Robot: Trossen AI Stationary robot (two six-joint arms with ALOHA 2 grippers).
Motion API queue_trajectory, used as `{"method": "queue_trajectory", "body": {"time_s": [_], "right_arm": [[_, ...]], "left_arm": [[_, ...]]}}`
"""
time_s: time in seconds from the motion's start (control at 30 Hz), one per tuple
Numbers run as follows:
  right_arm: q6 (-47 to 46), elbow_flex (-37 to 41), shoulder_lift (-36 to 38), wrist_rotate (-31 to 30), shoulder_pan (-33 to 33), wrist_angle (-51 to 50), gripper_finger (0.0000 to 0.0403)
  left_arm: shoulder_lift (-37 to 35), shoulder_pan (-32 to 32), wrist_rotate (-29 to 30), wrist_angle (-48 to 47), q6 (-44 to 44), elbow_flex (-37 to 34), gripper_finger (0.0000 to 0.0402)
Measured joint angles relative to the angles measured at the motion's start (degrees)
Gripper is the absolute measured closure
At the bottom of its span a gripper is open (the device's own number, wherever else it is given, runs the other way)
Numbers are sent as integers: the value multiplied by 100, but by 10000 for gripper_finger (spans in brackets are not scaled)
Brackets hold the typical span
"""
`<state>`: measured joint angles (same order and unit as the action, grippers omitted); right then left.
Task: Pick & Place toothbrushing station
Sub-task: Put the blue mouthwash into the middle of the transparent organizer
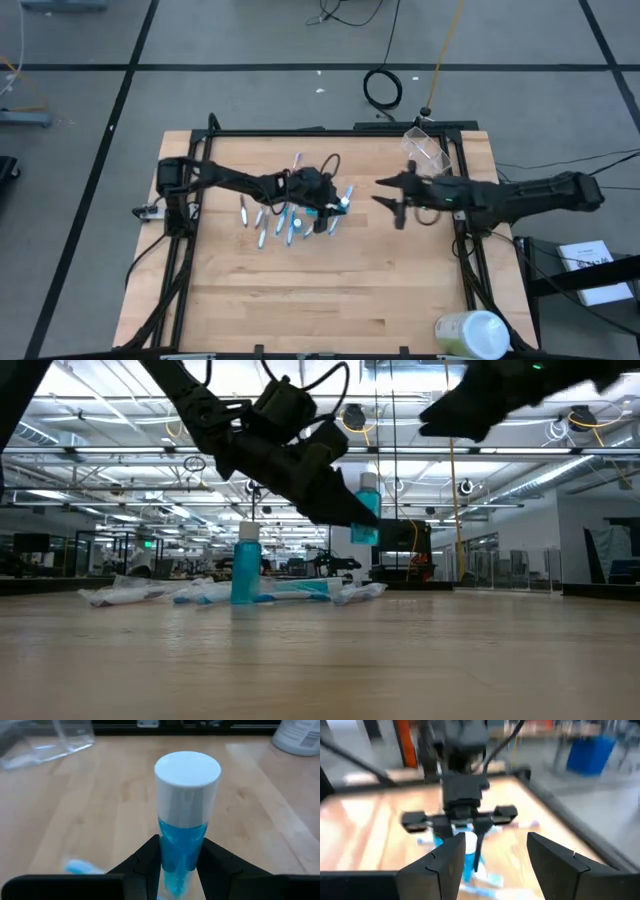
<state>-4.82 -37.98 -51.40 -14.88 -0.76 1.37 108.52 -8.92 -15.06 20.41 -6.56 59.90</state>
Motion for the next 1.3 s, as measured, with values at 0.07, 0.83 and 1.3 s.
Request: {"method": "queue_trajectory", "body": {"time_s": [0.07, 0.83, 1.3], "right_arm": [[-106, -668, -611, 300, 50, -670, 197], [-203, -2804, -3481, 1806, 224, -3263, 197], [-162, -2804, -3481, 1653, 223, -3204, 216]], "left_arm": [[180, 69, -10, -216, -70, 248, 289], [676, 343, 10, -1044, -416, 1007, 289], [676, 345, 10, -1006, -385, 1007, 289]]}}
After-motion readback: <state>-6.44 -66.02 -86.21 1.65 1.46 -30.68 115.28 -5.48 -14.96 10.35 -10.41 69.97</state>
